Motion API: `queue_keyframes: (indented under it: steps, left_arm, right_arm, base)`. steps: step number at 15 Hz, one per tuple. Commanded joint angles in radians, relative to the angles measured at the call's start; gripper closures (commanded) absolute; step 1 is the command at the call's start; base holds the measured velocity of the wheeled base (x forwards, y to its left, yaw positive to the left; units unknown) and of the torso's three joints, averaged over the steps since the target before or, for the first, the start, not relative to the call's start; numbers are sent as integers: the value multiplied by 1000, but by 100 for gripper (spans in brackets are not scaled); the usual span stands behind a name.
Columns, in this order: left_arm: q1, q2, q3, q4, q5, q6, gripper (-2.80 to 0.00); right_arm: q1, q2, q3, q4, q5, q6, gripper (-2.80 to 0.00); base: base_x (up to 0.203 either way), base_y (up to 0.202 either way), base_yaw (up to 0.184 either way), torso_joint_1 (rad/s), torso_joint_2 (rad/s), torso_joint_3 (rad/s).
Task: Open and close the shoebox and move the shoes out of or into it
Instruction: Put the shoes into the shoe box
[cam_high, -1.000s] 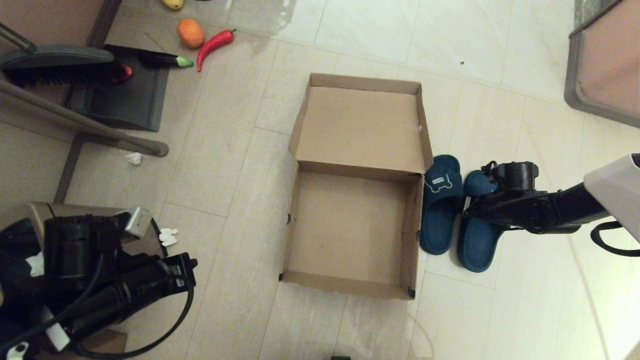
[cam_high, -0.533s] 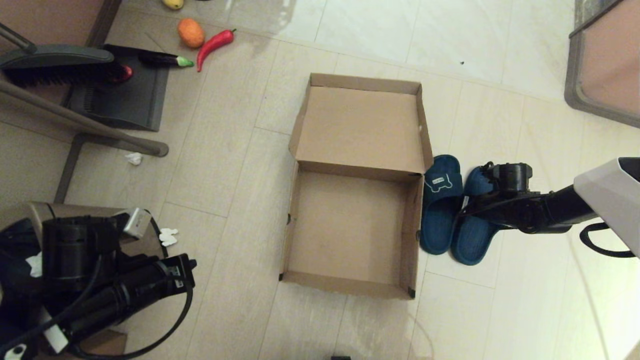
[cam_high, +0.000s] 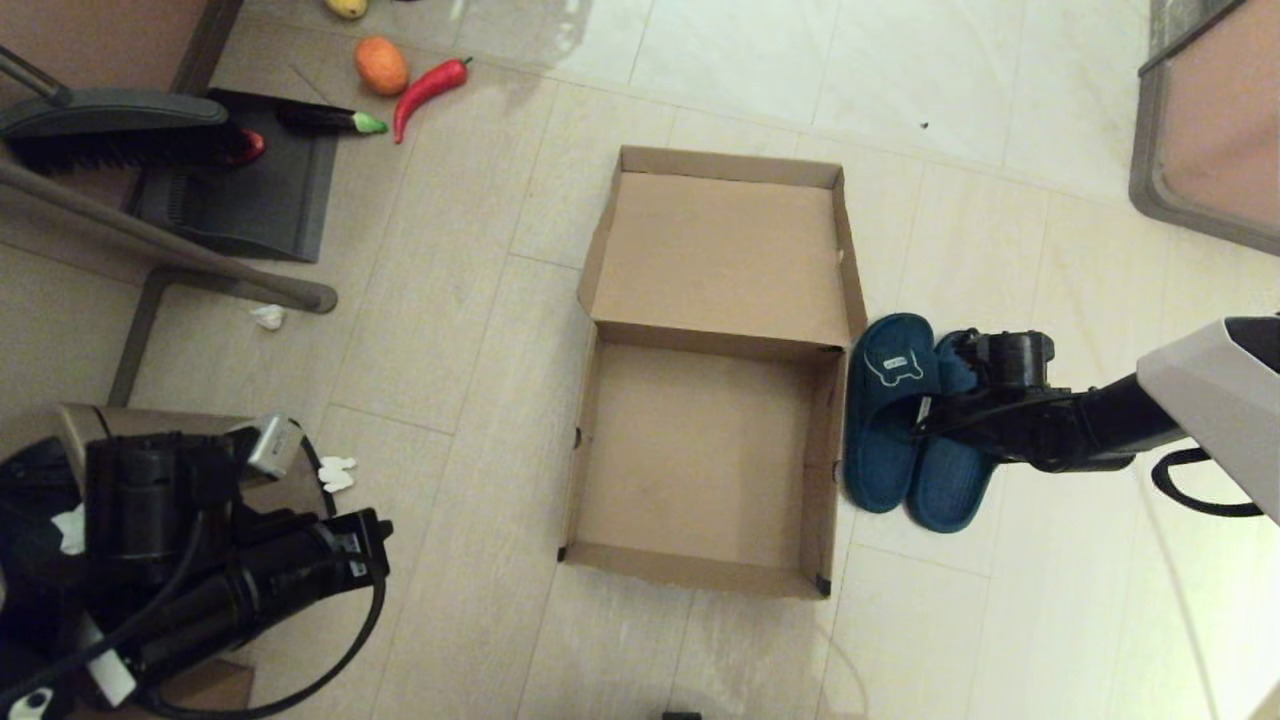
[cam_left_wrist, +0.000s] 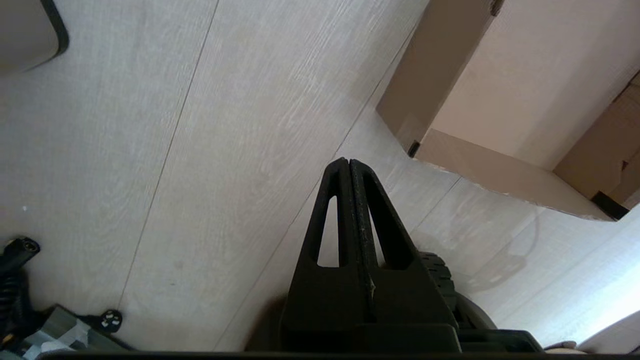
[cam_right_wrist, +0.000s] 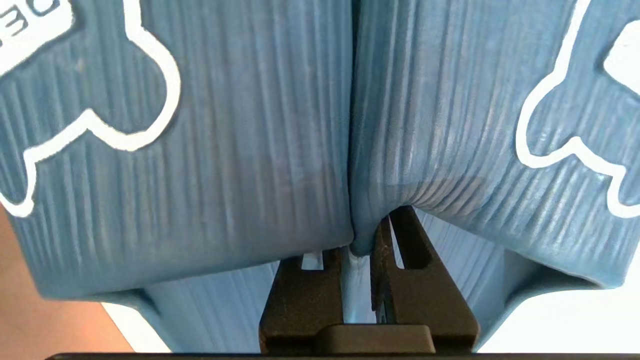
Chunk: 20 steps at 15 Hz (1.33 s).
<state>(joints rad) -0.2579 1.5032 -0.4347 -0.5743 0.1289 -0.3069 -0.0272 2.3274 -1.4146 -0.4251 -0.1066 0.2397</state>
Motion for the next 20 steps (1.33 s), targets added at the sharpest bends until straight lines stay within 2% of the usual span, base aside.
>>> queue_keyframes:
  steps: [1,5,10,13,16,17,20]
  left_arm:
    - [-1,-3,5,-4,1,-3,0]
    - [0,2,-1,-6,-2,-5,0]
    - [-4,0,11,-7,-8,-6,0]
    - [-4,2,20,-7,-8,-3,0]
    - [-21,17,12,-7,-8,1,0]
    - [-23,28,11,-7,-9,4,0]
    - [-27,55,-7,-9,-8,12,0]
  right_arm:
    - [13,-23,24,2,-3,12,0]
    - [43,-169,141,7,-4,32,0]
    - [97,-526,393,66,-21,21,0]
    - [150,-712,465,163,-28,22,0]
    - [188,-839,481,290,-31,29,0]
    - [212,-867,482,316,-31,34,0]
    - [400,-905,482,395,-47,62,0]
  base:
    - [0,0,0,0,0,0]
    - [0,0,0,0,0,0]
    - [0,0,0,0,0,0]
    - [0,0,0,0,0,0]
    - [0,0,0,0,0,0]
    - [0,0,0,0,0,0]
    - [0,0,0,0,0,0]
